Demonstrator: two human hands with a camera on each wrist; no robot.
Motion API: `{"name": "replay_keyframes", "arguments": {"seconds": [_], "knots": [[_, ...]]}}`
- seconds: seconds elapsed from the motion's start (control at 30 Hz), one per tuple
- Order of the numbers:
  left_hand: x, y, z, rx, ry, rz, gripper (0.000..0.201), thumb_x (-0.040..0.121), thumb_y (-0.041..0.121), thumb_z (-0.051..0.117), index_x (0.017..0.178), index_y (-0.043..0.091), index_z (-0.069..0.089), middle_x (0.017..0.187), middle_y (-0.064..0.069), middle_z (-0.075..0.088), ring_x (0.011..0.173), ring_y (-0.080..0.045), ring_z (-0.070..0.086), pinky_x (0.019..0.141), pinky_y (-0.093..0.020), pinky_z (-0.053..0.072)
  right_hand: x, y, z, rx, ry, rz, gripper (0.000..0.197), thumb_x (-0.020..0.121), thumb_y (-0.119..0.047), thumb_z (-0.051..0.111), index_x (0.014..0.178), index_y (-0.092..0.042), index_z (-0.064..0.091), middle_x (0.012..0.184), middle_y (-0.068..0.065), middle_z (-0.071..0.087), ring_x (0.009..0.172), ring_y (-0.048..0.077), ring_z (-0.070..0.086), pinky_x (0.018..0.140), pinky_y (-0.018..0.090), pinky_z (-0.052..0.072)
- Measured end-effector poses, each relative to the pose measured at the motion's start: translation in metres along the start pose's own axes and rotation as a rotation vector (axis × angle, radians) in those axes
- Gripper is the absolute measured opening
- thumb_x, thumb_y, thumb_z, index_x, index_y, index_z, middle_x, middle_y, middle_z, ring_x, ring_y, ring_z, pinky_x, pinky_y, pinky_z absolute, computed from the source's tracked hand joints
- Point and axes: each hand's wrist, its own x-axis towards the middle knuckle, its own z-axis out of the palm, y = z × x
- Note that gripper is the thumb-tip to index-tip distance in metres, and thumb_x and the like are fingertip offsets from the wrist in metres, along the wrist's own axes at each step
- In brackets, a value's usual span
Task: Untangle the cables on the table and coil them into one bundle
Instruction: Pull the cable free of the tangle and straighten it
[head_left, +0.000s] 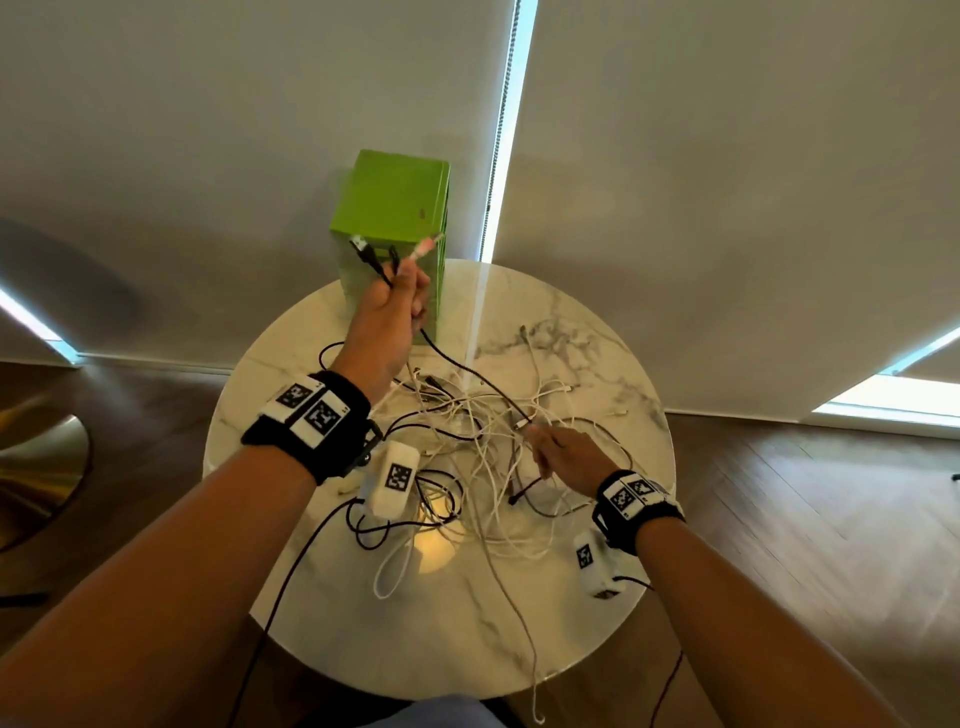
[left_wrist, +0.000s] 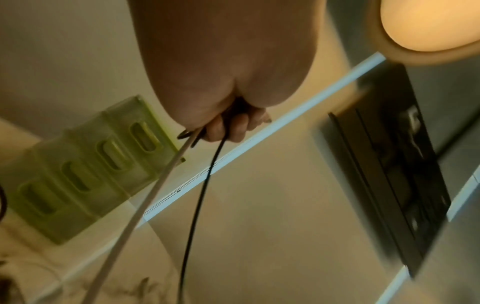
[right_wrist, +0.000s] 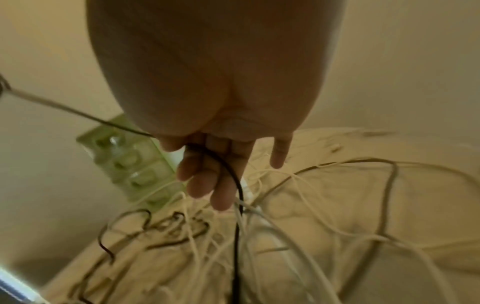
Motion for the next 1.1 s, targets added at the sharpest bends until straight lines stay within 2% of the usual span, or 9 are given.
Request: {"name": "replay_keyframes", "arguments": {"seconds": [0.17, 0.37, 0.47, 0.57, 0.63, 0.73, 0.9, 0.97, 1.1], "knots": [[-0.026, -0.030, 0.015, 0.435, -0.262, -0.101, 0.042, 0.108, 0.048, 0.036, 0.101, 0.018, 0.064, 0.069, 0.009, 0.047, 0.060, -0.010, 0.043, 0.057, -0.027, 0.036, 0.006, -0.055, -0.022, 0.185, 0.201, -0.133, 0.047, 0.109, -0.041, 0.038, 0.073, -0.013, 0.054, 0.061, 0.002, 0.061, 0.058, 0.018, 0.062, 0.068, 0.032, 0.047], [-0.038, -0.049, 0.045, 0.226, -0.302, -0.272, 0.051, 0.097, 0.067, 0.047, 0.097, 0.022, 0.072, 0.074, 0.005, 0.057, 0.069, -0.015, 0.051, 0.072, -0.034, 0.041, -0.013, -0.098, -0.037, 0.008, 0.048, -0.317, 0.034, 0.109, -0.040, 0.035, 0.078, -0.040, 0.050, 0.073, -0.014, 0.056, 0.066, -0.003, 0.053, 0.066, 0.015, 0.039], [-0.037, -0.043, 0.061, 0.250, -0.317, -0.183, 0.035, 0.102, 0.051, 0.052, 0.109, 0.023, 0.072, 0.085, 0.011, 0.067, 0.082, -0.007, 0.062, 0.080, -0.030, 0.049, -0.029, -0.096, -0.043, -0.052, -0.049, -0.237, 0.036, 0.109, -0.040, 0.033, 0.098, -0.022, 0.062, 0.085, -0.007, 0.064, 0.077, 0.010, 0.059, 0.075, 0.030, 0.046], [-0.041, -0.040, 0.082, 0.382, -0.384, -0.069, 0.040, 0.103, 0.053, 0.049, 0.108, 0.021, 0.072, 0.073, 0.013, 0.061, 0.067, 0.003, 0.057, 0.070, -0.029, 0.043, -0.044, -0.065, -0.048, -0.041, 0.096, -0.113, 0.026, 0.108, -0.039, 0.036, 0.115, -0.020, 0.051, 0.079, 0.005, 0.065, 0.073, 0.026, 0.062, 0.071, 0.040, 0.048], [-0.046, -0.041, 0.097, 0.442, -0.416, -0.031, 0.049, 0.100, 0.061, 0.045, 0.102, 0.019, 0.070, 0.071, 0.006, 0.061, 0.067, -0.007, 0.059, 0.067, -0.028, 0.045, -0.060, -0.039, -0.056, 0.055, 0.247, -0.026, 0.015, 0.108, -0.034, 0.038, 0.110, -0.023, 0.047, 0.070, 0.007, 0.064, 0.061, 0.023, 0.061, 0.062, 0.039, 0.050], [-0.053, -0.045, 0.119, 0.268, -0.486, -0.051, 0.040, 0.107, 0.048, 0.042, 0.096, 0.017, 0.067, 0.066, 0.004, 0.051, 0.055, -0.007, 0.048, 0.057, -0.021, 0.040, -0.087, 0.009, -0.073, 0.167, 0.350, 0.131, 0.011, 0.106, -0.020, 0.043, 0.102, -0.015, 0.053, 0.068, 0.002, 0.066, 0.053, 0.008, 0.059, 0.060, 0.026, 0.050], [-0.071, -0.043, 0.159, -0.113, -0.624, -0.246, 0.034, 0.111, 0.030, 0.039, 0.092, 0.013, 0.062, 0.067, 0.004, 0.050, 0.058, -0.011, 0.048, 0.056, -0.020, 0.038, -0.140, 0.112, -0.054, -0.118, 0.105, 0.519, 0.027, 0.103, -0.032, 0.043, 0.095, -0.023, 0.067, 0.100, 0.007, 0.071, 0.102, 0.031, 0.067, 0.098, 0.045, 0.049], [-0.081, -0.045, 0.171, -0.079, -0.678, -0.264, 0.033, 0.111, 0.033, 0.039, 0.092, 0.019, 0.062, 0.070, 0.007, 0.057, 0.069, -0.011, 0.058, 0.063, -0.023, 0.039, -0.167, 0.119, -0.035, -0.195, 0.026, 0.615, 0.030, 0.104, -0.034, 0.041, 0.118, -0.025, 0.066, 0.124, 0.010, 0.064, 0.123, 0.034, 0.056, 0.110, 0.045, 0.039], [-0.100, -0.061, 0.187, -0.012, -0.749, -0.275, 0.033, 0.111, 0.034, 0.037, 0.092, 0.021, 0.061, 0.074, 0.008, 0.062, 0.077, -0.010, 0.059, 0.064, -0.025, 0.035, -0.180, 0.095, -0.004, -0.042, 0.202, 0.368, 0.066, 0.094, -0.028, 0.062, 0.153, -0.026, 0.032, 0.157, 0.004, 0.035, 0.145, 0.027, 0.033, 0.119, 0.048, 0.025]]}}
